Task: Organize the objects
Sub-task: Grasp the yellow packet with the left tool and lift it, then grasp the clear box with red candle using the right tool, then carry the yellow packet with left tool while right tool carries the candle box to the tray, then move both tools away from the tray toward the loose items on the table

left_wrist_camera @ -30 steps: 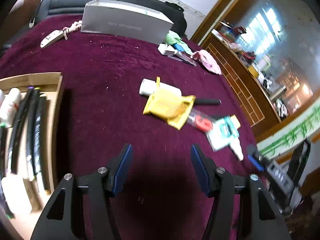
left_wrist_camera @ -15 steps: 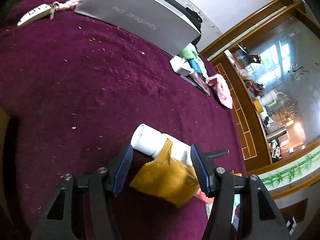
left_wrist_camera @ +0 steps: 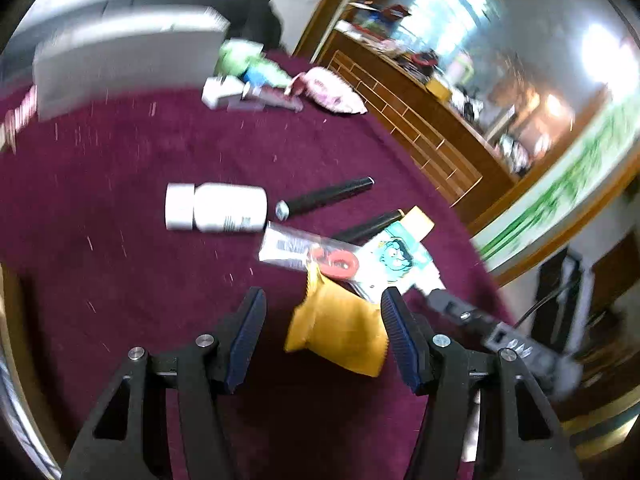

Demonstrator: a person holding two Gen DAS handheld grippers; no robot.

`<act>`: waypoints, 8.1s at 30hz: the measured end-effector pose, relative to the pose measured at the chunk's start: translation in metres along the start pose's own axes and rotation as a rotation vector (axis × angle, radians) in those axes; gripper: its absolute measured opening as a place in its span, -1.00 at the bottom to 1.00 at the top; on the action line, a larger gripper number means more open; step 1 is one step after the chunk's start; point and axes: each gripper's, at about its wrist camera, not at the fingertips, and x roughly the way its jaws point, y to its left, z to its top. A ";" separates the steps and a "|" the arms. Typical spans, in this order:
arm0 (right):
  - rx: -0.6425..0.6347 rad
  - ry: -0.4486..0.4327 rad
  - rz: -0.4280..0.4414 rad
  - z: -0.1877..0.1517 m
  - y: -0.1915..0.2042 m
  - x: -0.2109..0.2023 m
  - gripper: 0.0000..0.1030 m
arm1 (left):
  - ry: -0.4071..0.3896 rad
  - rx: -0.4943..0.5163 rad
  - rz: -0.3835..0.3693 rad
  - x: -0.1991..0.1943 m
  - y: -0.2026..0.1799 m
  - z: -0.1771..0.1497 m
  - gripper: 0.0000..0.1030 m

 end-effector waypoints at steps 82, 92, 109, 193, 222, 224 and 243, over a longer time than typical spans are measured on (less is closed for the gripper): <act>-0.584 0.170 -0.105 0.023 0.152 0.047 0.55 | -0.054 -0.111 0.328 -0.020 0.000 -0.114 -0.23; -0.825 0.332 -0.276 0.017 0.171 0.117 0.50 | -0.064 -0.131 0.299 -0.022 0.003 -0.115 -0.19; -0.710 0.400 -0.242 -0.001 0.161 0.107 -0.49 | -0.090 -0.157 0.268 -0.023 0.008 -0.112 -0.25; -0.657 0.601 0.195 -0.183 0.329 0.094 -0.47 | -0.196 -0.417 0.450 -0.185 0.151 -0.220 -0.20; -0.515 0.377 0.273 -0.131 0.285 0.027 0.04 | -0.268 -0.279 0.542 -0.205 0.088 -0.185 0.06; -0.521 0.330 0.234 -0.125 0.275 0.022 0.04 | -0.274 -0.237 0.582 -0.203 0.074 -0.177 0.11; -0.480 0.137 0.107 -0.076 0.187 -0.024 0.18 | -0.217 0.016 0.675 -0.136 -0.025 -0.119 0.12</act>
